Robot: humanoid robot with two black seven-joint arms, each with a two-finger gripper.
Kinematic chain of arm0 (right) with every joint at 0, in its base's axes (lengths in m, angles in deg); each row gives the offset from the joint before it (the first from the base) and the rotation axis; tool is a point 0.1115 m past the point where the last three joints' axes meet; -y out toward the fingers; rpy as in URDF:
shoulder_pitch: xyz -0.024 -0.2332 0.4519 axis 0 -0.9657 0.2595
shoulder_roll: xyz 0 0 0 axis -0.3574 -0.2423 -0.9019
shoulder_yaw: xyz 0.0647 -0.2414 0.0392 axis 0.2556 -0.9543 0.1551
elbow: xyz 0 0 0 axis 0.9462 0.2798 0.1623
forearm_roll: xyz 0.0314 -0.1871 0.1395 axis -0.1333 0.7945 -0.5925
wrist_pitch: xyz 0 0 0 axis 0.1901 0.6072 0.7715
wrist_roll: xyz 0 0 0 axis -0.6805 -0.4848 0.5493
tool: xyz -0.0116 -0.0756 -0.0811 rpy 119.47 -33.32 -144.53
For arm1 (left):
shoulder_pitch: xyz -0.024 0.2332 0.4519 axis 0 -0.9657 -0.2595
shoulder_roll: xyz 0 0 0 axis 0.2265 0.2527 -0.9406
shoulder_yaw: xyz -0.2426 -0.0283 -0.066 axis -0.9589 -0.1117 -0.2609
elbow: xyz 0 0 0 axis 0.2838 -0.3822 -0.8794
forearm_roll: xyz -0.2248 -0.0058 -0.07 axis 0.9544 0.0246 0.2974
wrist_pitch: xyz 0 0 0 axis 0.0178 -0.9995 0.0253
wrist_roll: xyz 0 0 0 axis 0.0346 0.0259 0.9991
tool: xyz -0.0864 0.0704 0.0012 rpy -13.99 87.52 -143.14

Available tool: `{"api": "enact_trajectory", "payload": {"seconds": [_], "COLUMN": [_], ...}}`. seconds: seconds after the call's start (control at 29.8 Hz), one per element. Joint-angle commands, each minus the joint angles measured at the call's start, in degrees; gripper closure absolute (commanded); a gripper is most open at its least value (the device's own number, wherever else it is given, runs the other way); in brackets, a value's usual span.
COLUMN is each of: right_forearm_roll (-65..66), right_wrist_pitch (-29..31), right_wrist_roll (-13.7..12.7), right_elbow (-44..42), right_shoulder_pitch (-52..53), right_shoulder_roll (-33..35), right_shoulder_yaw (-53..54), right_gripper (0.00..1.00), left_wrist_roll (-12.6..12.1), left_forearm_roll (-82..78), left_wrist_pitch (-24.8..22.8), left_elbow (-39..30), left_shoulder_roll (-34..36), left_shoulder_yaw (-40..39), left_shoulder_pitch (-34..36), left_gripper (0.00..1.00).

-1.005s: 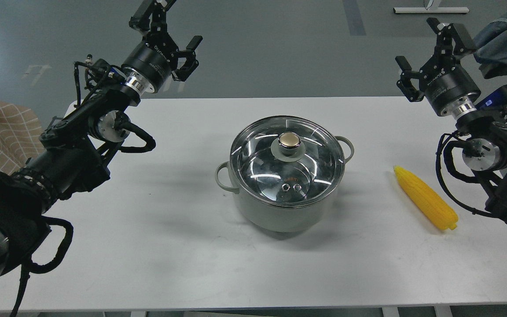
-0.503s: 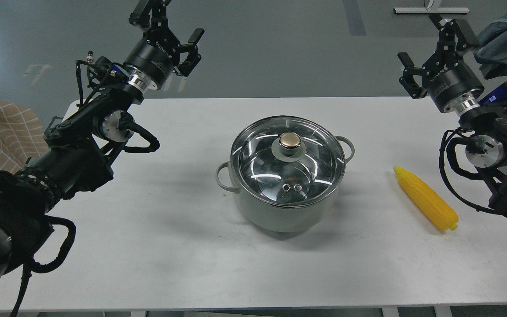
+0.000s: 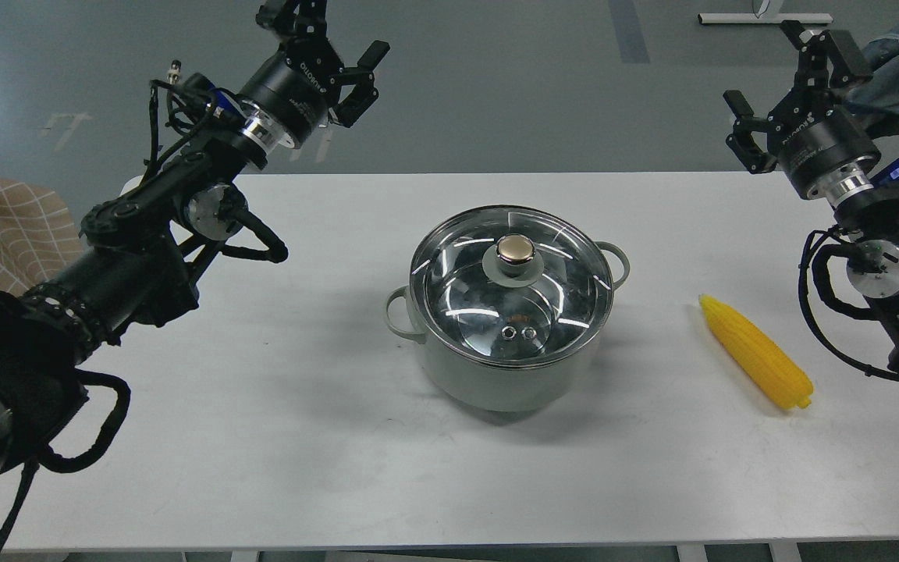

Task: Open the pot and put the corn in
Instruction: 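Reach the left gripper over the pot toward the lid's brass knob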

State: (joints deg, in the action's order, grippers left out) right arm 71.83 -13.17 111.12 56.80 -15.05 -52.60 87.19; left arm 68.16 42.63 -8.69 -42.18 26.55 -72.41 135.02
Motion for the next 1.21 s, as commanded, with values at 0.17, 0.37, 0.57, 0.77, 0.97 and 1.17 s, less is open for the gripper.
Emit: {"api": "enact_trajectory", "payload": {"seconds": [0.17, 0.37, 0.57, 0.77, 0.97, 1.17], "right_forearm_roll": [0.0, 0.0, 0.0, 0.0, 0.0, 0.0], "right_wrist_pitch": [-0.53, -0.44, -0.44, -0.44, -0.44, -0.44], "right_wrist_roll": [0.0, 0.0, 0.0, 0.0, 0.0, 0.0], "right_elbow": [-0.03, 0.67, 2.86, 4.19, 4.54, 4.98], "right_shoulder_pitch": [-0.66, -1.72, -3.03, -4.62, -4.97, -5.23], "right_shoulder_roll": [1.32, 3.79, 5.72, 5.99, 6.25, 6.25], "right_shoulder_yaw": [-0.05, -0.05, 0.04, 0.12, 0.21, 0.12], "right_gripper": [0.0, 0.0, 0.0, 0.0, 0.0, 0.0], "left_wrist_roll": [-0.01, -0.01, -0.01, -0.01, -0.01, -0.01], "left_forearm_roll": [-36.28, -70.09, -90.63, -99.02, -99.02, -99.02], "left_wrist_pitch": [5.74, 14.1, 21.22, 25.01, 25.28, 25.37], "left_elbow": [-29.12, -38.38, -37.51, -29.87, -28.02, -26.52], "left_shoulder_roll": [11.94, 11.96, 8.1, 3.52, 3.08, 1.84], "left_shoulder_yaw": [0.17, 1.3, 7.09, 11.41, 11.94, 11.94], "left_shoulder_pitch": [2.36, 0.6, -0.28, -2.03, -4.59, -6.08], "left_gripper": [0.02, 0.02, 0.02, 0.02, 0.02, 0.04]}}
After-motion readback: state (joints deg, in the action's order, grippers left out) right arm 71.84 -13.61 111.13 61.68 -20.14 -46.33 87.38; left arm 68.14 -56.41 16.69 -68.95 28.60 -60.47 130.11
